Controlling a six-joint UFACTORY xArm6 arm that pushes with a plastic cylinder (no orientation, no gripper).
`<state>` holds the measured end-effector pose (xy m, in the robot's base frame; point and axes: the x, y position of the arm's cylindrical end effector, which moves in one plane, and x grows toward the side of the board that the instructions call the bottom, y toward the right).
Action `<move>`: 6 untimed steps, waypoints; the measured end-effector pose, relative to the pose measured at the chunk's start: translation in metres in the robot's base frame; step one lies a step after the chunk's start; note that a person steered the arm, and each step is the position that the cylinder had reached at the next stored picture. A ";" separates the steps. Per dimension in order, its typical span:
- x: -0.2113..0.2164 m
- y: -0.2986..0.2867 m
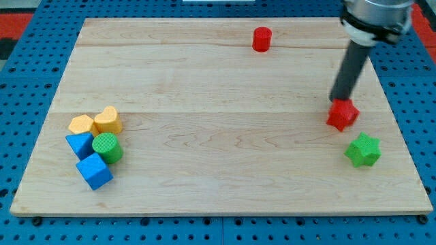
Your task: Nudge the green star left a bit
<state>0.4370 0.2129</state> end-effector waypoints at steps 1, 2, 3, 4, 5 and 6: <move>0.022 0.008; 0.045 0.010; 0.057 0.015; 0.056 0.042; 0.063 0.105; 0.090 0.106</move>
